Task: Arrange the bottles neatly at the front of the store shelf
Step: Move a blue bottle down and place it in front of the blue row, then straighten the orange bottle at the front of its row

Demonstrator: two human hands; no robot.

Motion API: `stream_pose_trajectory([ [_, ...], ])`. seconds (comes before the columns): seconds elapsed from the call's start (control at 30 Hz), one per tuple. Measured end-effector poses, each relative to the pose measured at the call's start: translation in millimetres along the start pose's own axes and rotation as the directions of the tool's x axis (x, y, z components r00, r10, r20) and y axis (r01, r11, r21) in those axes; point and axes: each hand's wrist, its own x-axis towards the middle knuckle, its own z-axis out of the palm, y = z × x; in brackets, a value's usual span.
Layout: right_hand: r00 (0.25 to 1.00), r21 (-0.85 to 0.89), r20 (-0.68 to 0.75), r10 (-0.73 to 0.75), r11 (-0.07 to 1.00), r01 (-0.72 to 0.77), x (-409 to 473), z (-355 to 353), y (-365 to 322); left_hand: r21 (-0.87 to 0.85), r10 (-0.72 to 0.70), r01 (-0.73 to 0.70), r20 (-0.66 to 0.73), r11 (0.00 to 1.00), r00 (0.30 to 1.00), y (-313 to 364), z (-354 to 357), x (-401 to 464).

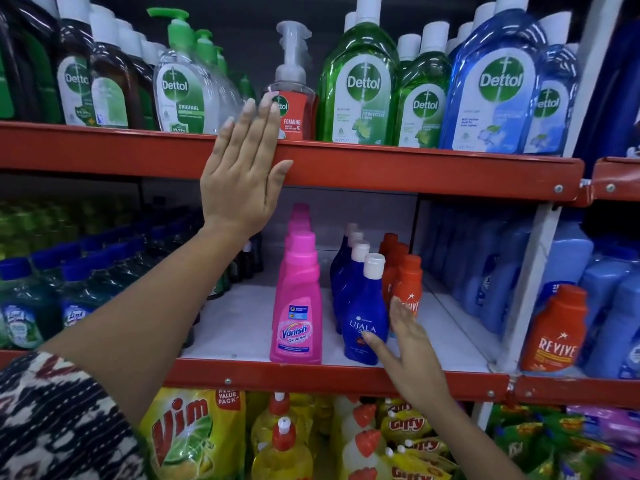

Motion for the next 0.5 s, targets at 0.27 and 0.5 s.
stream_pose_trajectory([
  [0.27,0.973,-0.368,-0.223,-0.054,0.929,-0.032,-30,-24,36,-0.045,0.089,-0.086,0.064,0.995,0.994,36,-2,-8],
  [0.5,0.821,-0.176,-0.570,0.033,0.971,-0.161,-45,-84,71,-0.047,0.010,-0.006,0.081,0.999,0.997,48,1,-12],
])
